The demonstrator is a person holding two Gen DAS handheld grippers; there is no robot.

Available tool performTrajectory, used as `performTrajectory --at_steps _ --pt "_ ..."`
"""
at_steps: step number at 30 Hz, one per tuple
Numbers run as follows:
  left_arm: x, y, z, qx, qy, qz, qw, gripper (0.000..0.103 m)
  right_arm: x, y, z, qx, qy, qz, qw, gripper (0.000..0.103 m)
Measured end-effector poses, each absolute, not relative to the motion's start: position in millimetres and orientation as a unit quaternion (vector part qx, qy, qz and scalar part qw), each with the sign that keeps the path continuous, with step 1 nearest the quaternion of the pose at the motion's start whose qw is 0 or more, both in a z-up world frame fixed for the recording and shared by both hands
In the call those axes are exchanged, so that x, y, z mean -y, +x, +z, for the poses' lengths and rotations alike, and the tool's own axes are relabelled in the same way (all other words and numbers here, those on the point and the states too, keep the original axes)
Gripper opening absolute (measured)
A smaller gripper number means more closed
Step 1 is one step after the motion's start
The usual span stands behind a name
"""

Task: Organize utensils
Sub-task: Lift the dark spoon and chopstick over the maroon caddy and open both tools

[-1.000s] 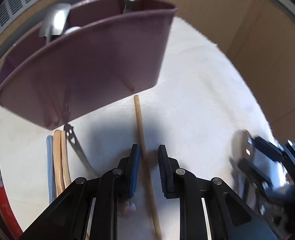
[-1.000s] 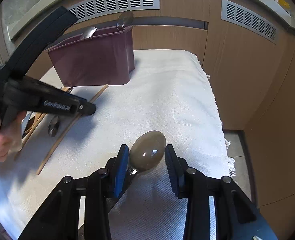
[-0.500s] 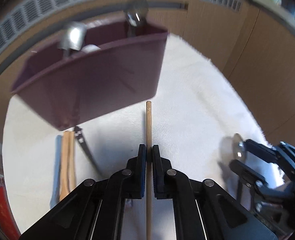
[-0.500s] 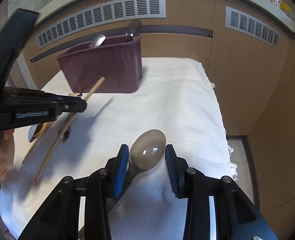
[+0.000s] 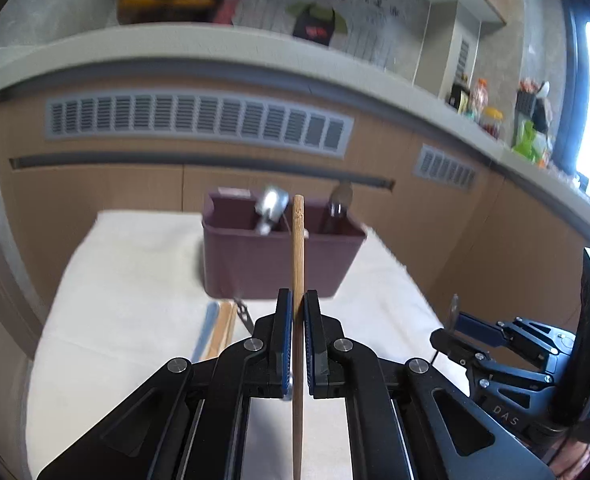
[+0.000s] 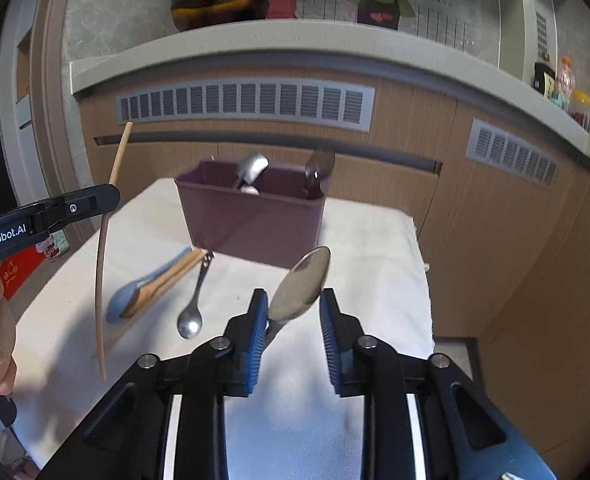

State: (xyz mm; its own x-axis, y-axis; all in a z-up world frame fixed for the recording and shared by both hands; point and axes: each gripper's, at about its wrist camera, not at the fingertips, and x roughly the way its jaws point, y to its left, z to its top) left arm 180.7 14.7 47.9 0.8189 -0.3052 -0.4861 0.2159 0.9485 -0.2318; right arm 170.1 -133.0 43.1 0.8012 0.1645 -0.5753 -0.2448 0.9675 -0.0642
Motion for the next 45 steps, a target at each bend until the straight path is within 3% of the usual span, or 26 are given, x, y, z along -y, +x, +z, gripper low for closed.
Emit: performTrajectory --at_steps 2,7,16,26,34,39,45 --pt "-26 170 57 -0.248 -0.089 -0.135 0.955 0.006 132 167 56 -0.286 -0.067 0.113 0.949 0.005" --pt "-37 157 74 -0.222 -0.098 -0.135 0.961 0.006 137 168 68 -0.298 -0.052 0.128 0.944 0.005" --pt "-51 151 65 -0.240 -0.121 -0.129 0.954 0.006 149 176 58 -0.325 -0.032 0.126 0.937 0.002" --pt "-50 149 106 -0.188 -0.117 -0.134 0.966 0.006 144 166 143 -0.227 -0.073 0.116 0.964 0.002" --pt "-35 173 200 -0.039 -0.091 -0.140 0.985 0.006 140 178 223 -0.115 -0.084 0.096 0.985 0.002" --pt "-24 204 210 0.020 -0.076 -0.120 0.990 0.006 134 211 218 -0.128 -0.090 0.102 0.982 0.002" --pt "-19 260 181 -0.015 -0.070 -0.103 0.992 0.006 133 265 177 -0.189 -0.070 0.126 0.971 0.002"
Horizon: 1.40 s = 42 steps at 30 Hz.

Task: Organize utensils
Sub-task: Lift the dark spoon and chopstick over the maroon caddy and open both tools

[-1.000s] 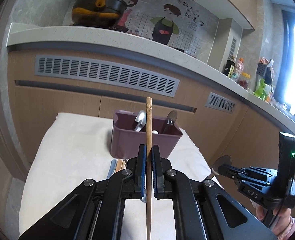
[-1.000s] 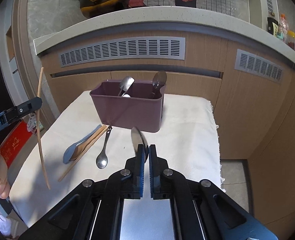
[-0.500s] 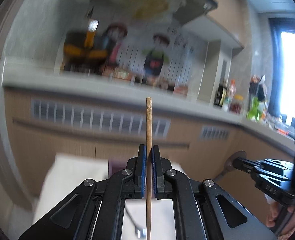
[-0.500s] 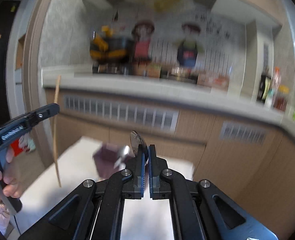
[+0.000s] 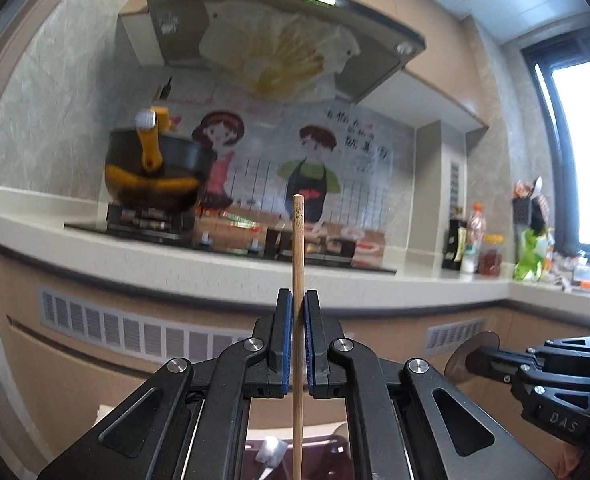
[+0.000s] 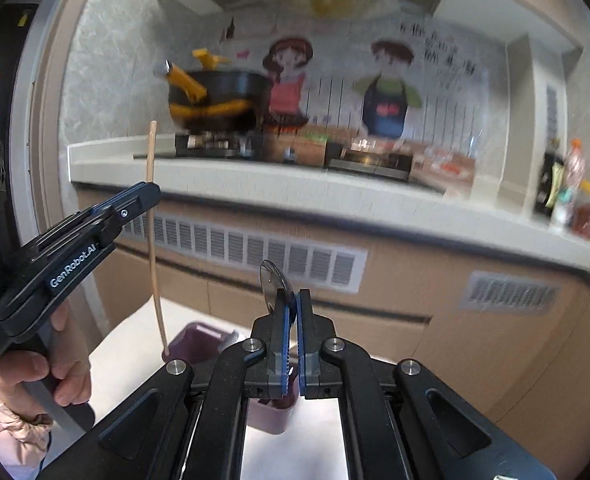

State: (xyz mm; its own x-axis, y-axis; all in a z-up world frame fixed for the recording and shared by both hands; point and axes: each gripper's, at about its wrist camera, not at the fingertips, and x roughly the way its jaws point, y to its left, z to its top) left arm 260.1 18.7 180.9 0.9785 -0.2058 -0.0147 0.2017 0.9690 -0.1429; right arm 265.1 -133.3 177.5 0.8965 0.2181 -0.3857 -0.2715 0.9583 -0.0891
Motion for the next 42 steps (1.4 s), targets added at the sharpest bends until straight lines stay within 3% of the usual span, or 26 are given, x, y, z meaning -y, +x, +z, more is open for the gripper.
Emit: performTrajectory --at_steps 12,26,29,34,37,42 --pt "-35 341 98 -0.108 -0.093 -0.079 0.987 0.006 127 330 107 -0.279 -0.055 0.136 0.949 0.002" --pt "-33 356 34 -0.204 -0.089 -0.084 0.971 0.008 112 354 53 -0.351 -0.053 0.143 0.924 0.003" --pt "-31 356 29 -0.223 -0.083 -0.087 0.967 0.008 114 349 53 -0.350 -0.051 0.139 0.925 0.013" --pt "-38 340 36 -0.235 -0.098 -0.091 0.963 0.010 118 324 61 -0.324 -0.063 0.117 0.937 0.039" --pt "-46 321 44 -0.237 -0.103 -0.085 0.962 0.016 121 310 63 -0.322 -0.061 0.114 0.938 0.045" --pt "-65 281 46 -0.253 -0.100 -0.064 0.960 0.031 112 288 48 -0.339 -0.056 0.127 0.930 0.046"
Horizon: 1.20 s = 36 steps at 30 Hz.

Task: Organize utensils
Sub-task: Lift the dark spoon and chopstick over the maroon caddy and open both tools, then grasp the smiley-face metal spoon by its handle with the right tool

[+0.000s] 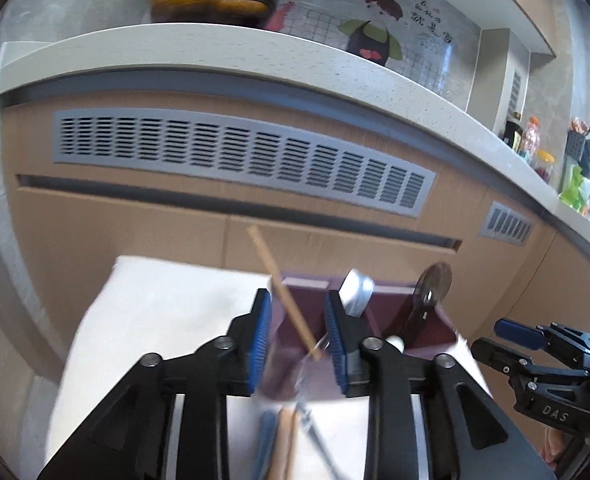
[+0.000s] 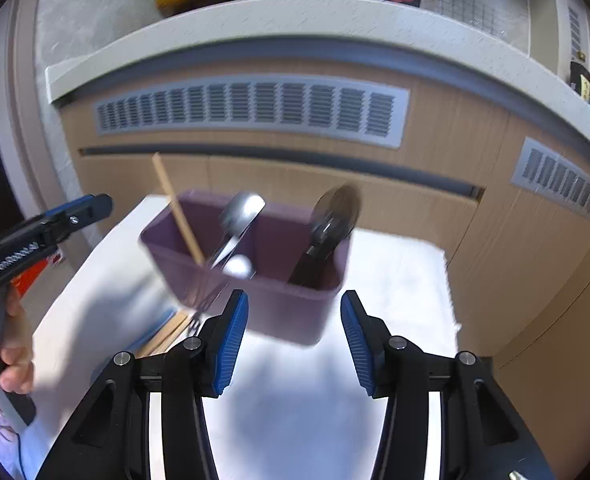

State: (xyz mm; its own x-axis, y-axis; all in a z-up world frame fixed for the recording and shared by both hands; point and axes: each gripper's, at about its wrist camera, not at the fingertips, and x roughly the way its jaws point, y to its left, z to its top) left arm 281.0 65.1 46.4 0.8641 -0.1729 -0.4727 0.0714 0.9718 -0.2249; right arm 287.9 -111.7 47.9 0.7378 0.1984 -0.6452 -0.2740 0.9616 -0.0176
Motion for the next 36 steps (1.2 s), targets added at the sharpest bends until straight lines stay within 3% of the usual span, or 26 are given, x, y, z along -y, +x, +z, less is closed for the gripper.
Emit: performTrajectory --at_steps 7,16,21,23,25,36 --pt "-91 224 19 -0.300 -0.085 -0.032 0.950 0.032 74 271 8 -0.393 -0.048 0.182 0.900 0.045" --pt "-114 186 -39 -0.374 -0.105 -0.010 0.922 0.034 22 273 -42 -0.455 -0.077 0.204 0.863 0.026" --pt "-113 182 -53 -0.393 -0.107 -0.022 0.913 0.034 18 278 -58 -0.468 -0.081 0.189 0.859 0.026" --pt "-111 182 -55 -0.397 -0.107 -0.026 0.911 0.034 19 278 -62 -0.473 -0.079 0.189 0.857 0.021" --pt "-108 182 -56 -0.401 -0.106 -0.030 0.909 0.034 20 277 -63 -0.472 -0.084 0.189 0.857 0.009" --pt "-62 190 -47 -0.416 -0.058 -0.120 0.900 0.034 81 246 -59 -0.469 -0.068 0.172 0.864 0.008"
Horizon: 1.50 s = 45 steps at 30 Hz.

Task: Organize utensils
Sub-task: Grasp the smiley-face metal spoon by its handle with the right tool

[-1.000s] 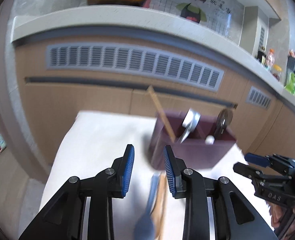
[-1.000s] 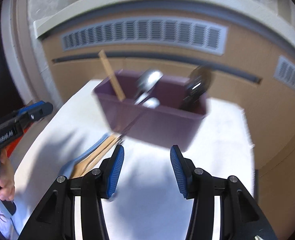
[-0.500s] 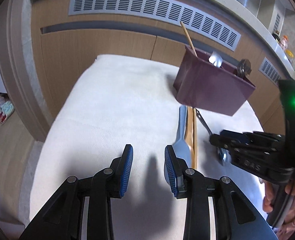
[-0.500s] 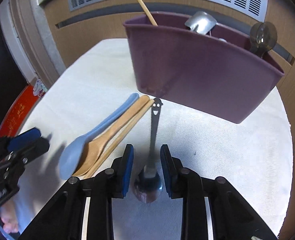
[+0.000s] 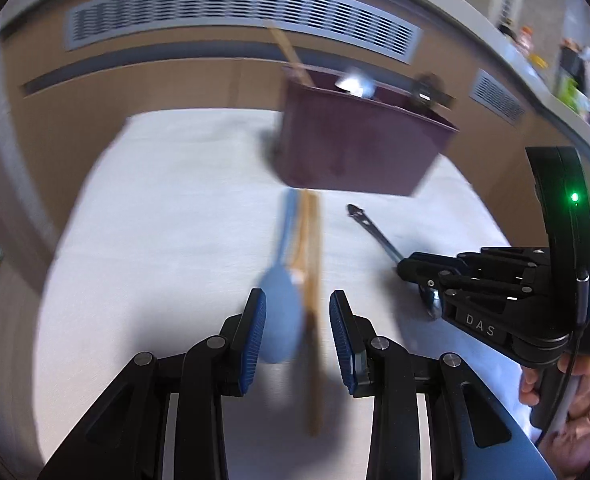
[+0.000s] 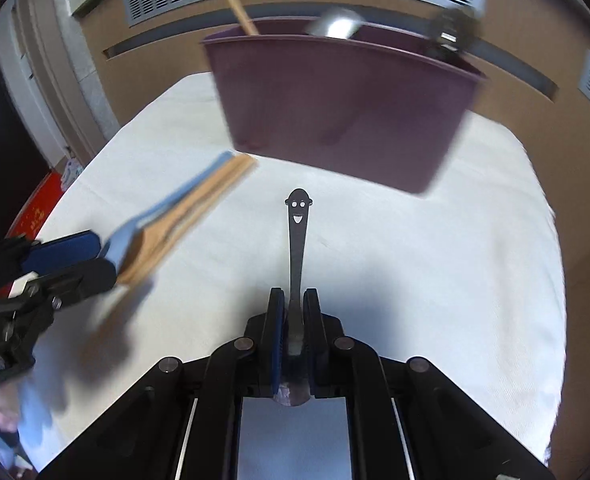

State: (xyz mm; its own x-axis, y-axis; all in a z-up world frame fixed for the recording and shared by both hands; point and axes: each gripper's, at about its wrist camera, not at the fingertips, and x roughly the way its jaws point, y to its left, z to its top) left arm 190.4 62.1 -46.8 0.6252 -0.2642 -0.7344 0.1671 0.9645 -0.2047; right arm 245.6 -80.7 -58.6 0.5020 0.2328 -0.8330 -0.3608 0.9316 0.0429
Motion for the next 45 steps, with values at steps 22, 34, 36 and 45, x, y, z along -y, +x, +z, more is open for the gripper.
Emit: performTrajectory --at_steps 22,34,36,45 --pt "-13 274 -62 -0.550 -0.013 -0.135 0.824 0.033 141 209 -62 -0.455 -0.012 0.163 0.875 0.010" --pt "23 220 -63 -0.562 0.048 -0.195 0.802 0.032 137 227 -60 -0.472 -0.007 0.183 0.862 0.013" --pt "23 214 -63 -0.565 0.049 -0.200 0.799 0.032 132 232 -59 -0.468 -0.020 0.182 0.864 0.013" --pt "18 209 -64 -0.563 0.027 -0.200 0.801 0.032 114 279 -60 -0.483 -0.041 0.174 0.857 0.024"
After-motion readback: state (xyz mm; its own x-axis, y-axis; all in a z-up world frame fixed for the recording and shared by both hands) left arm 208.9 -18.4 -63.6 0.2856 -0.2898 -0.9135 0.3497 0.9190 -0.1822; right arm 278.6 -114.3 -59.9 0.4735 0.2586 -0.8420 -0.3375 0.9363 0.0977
